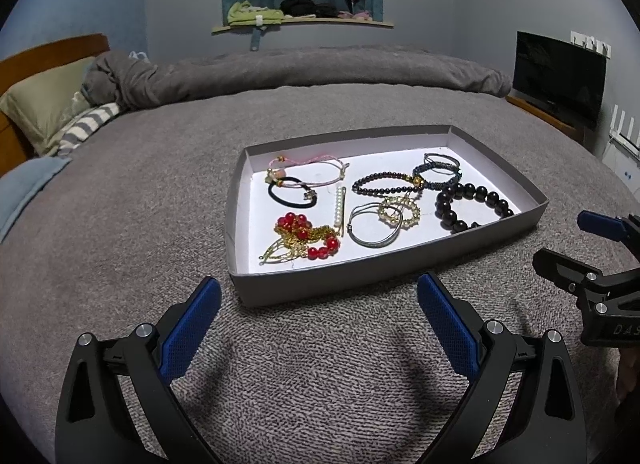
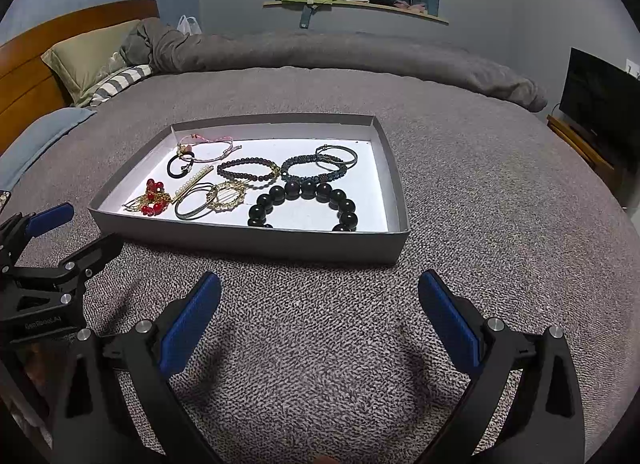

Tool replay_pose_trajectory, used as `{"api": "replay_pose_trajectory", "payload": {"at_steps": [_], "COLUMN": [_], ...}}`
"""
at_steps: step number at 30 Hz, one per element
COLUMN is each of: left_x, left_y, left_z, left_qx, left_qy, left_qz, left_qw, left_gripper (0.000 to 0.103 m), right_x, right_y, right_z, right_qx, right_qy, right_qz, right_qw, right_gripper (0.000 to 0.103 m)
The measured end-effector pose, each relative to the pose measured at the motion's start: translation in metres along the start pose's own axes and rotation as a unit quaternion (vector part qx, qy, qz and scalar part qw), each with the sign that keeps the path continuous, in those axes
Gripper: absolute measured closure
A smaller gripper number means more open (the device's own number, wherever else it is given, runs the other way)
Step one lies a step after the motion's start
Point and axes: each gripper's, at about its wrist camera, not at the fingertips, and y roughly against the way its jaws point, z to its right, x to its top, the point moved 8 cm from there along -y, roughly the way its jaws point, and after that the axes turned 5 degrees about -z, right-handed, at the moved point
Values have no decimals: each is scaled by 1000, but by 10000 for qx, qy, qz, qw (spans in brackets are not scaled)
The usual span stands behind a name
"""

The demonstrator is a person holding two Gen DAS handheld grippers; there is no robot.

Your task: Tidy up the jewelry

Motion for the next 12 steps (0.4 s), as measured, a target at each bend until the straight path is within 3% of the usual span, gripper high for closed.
{"api": "replay_pose_trajectory", "payload": {"at_steps": [8, 12], "left_x": [0, 8], "left_y": [-1, 6], "left_z": [-3, -19], "left_qx": [18, 78], "left_qy": [10, 32], "left_qz": [-89, -77], "left_qw": [10000, 9999], "left_gripper": [3, 3], "right_x": [1, 7], "right_y": [0, 8], "right_z": [3, 31], "right_qx": [9, -39], "right_qy": [-8, -204], "right_qz": [4, 110], "right_qw": [10000, 9997], "right_gripper": [6, 6]}}
